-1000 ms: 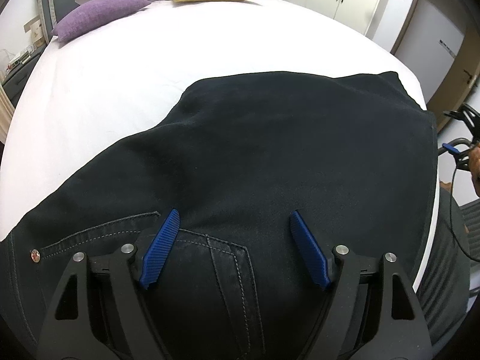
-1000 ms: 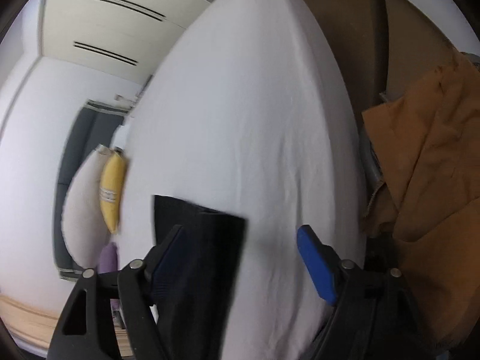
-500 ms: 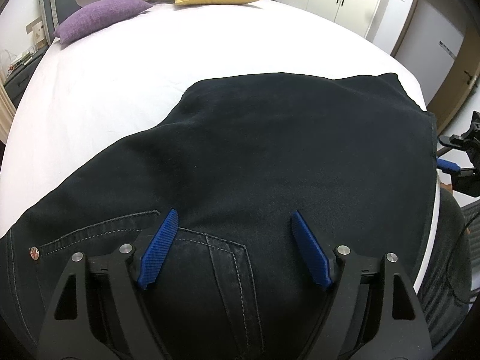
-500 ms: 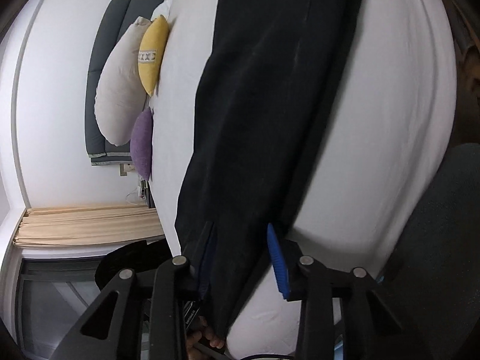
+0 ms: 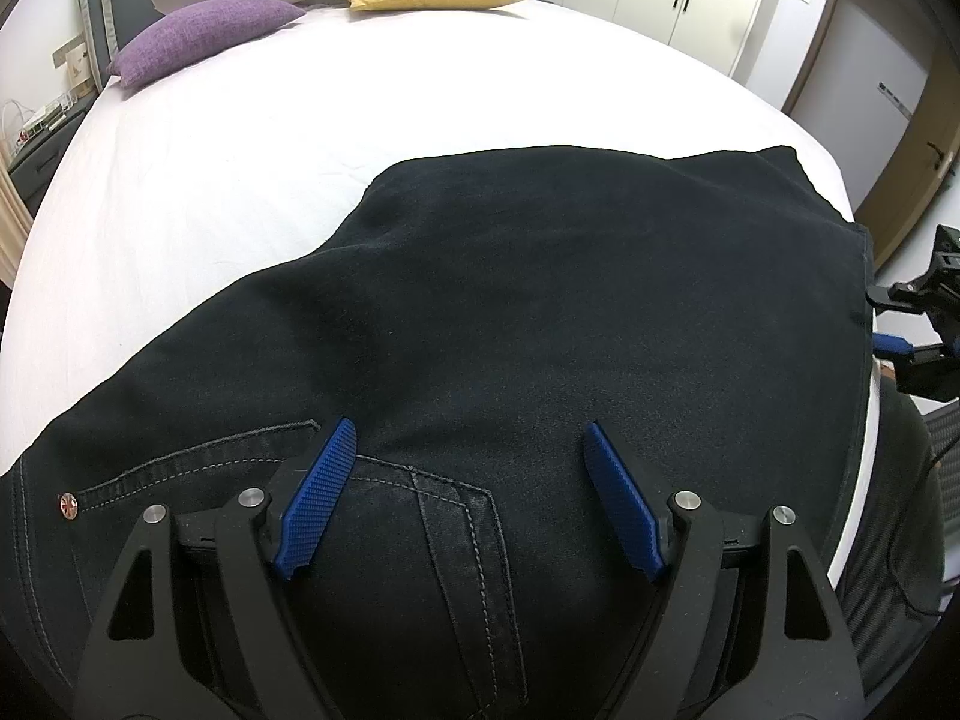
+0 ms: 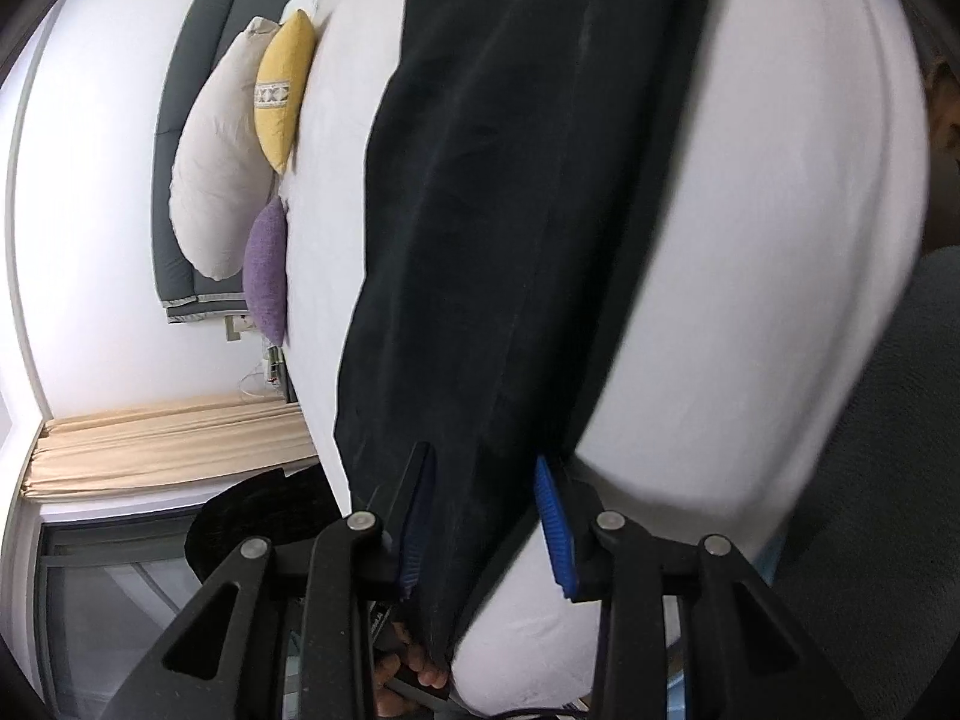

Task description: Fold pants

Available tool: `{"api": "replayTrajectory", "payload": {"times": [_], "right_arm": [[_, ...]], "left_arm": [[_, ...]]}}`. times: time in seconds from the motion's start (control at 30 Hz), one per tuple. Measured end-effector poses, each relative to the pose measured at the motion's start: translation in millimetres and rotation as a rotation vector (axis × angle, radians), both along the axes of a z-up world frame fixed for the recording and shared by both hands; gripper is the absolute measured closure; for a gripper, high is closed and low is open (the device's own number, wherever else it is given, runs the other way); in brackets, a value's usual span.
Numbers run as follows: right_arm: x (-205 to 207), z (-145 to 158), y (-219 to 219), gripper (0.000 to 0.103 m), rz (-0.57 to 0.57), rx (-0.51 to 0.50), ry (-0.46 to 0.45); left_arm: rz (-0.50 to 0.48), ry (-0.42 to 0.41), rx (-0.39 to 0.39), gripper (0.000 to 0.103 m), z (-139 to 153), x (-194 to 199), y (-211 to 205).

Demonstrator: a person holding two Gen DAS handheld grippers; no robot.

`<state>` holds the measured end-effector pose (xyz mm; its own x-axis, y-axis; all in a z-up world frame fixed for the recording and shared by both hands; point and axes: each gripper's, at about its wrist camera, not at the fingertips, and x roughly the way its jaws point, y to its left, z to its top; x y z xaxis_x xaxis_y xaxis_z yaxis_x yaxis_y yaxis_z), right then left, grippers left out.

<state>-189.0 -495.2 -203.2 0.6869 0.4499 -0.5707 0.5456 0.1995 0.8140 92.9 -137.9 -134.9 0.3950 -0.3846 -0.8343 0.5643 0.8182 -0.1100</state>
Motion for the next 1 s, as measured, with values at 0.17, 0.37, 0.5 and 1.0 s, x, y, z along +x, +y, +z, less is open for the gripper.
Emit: {"api": "replayTrajectory", "payload": {"times": [0.17,0.37,0.5,1.0], "right_arm": [[-1,-2,1,0.099,0.007,-0.023,-0.022],[-6,-1,7,0.100,-0.025,-0.029,0.002],[-7,-16,5,0.101,-0.045,0.013,0.003],[84,104,48,0.079,0.333,-0.296,-0.241]], "left_arm": [[0.000,0.000,0.003,0.025,1,0,0],[-0.002,0.007,0.017,0.025,2,0,-3],[-0.002,0.007,0.016,0.025,1,1,-5],[0.010,-0.010,0.000,0.024,-1,-1,-2]]}}
